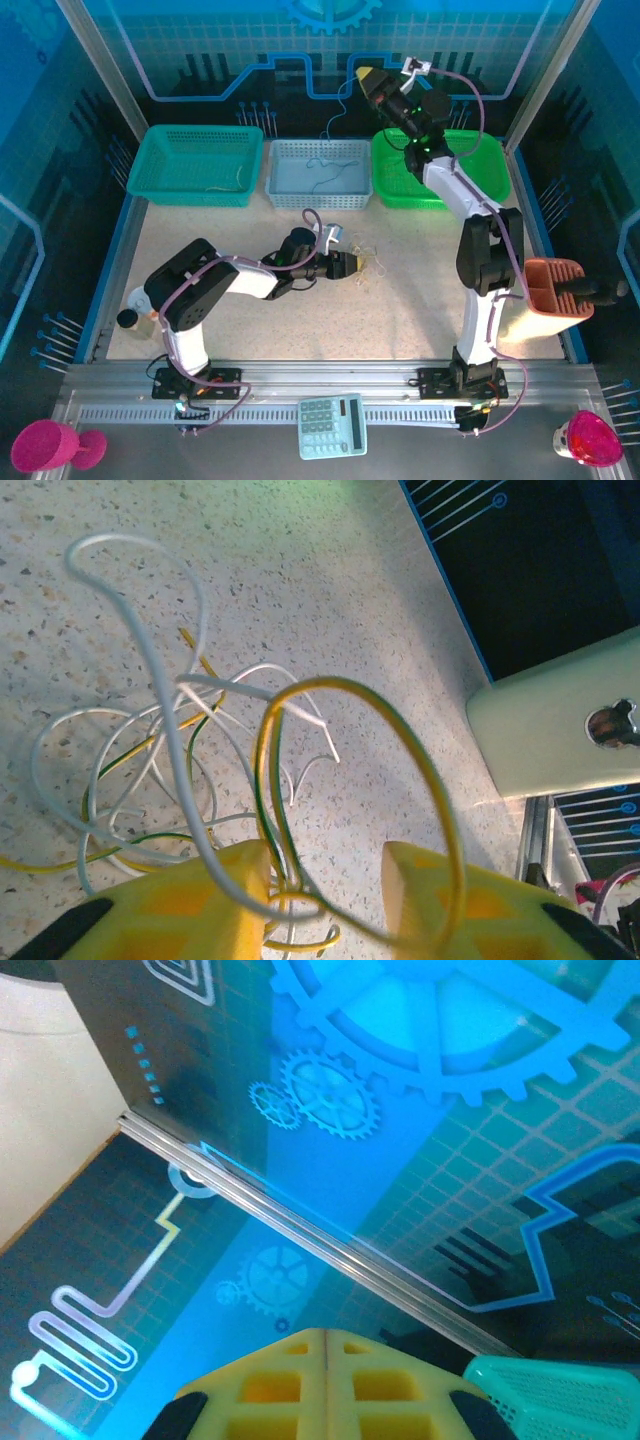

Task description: Untangle the cables

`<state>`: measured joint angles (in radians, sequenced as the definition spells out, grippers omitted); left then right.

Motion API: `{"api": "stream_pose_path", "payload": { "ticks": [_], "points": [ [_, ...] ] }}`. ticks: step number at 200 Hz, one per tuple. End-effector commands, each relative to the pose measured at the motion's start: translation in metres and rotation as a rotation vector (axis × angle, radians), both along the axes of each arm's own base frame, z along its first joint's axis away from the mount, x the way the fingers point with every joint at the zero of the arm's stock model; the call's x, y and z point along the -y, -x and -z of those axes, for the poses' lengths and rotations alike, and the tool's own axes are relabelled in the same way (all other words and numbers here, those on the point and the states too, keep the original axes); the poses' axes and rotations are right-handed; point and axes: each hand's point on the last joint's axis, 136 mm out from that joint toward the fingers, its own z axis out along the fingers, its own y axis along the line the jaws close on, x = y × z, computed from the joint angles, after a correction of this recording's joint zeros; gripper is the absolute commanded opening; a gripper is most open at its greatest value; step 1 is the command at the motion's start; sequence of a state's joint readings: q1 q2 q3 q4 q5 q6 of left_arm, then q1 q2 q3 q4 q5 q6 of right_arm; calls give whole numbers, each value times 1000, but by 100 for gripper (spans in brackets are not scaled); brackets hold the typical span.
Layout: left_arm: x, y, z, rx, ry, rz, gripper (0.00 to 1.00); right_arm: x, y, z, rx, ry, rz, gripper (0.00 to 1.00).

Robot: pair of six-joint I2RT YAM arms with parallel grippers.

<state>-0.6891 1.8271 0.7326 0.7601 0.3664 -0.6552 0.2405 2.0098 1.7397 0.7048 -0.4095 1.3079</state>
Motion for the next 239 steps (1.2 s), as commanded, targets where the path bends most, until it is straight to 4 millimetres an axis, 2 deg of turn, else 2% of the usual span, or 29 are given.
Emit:
{"api": "stream_pose_path", "payload": {
  "ticks": [1,48,84,118,175,211,224,231,239],
  "points": [
    [3,-4,-32,50,45,16,42,-19,-2,35,-25,47,-43,0],
    [-3,-3,-49,95,37,10,59,-37,-2,115,-141,220,-68,0],
    [-9,-2,-59,117,36,-1,65,-43,4,172,-232,413,-54,0],
    [-16,0,-66,141,31,-19,69,-41,6,216,-320,586,-34,0],
    [-28,0,-85,188,36,-59,73,-43,3,268,-428,836,-33,0],
    [-45,-6,-96,212,30,-153,77,-45,-2,290,-482,914,-58,1],
    [-55,-8,-97,208,22,-211,78,-45,-4,295,-501,930,-70,5],
    [-61,-11,-99,210,26,-249,79,-46,-4,298,-509,938,-80,10],
    [-69,-12,-102,217,32,-292,81,-47,-4,292,-503,938,-87,17]
  ]
}}
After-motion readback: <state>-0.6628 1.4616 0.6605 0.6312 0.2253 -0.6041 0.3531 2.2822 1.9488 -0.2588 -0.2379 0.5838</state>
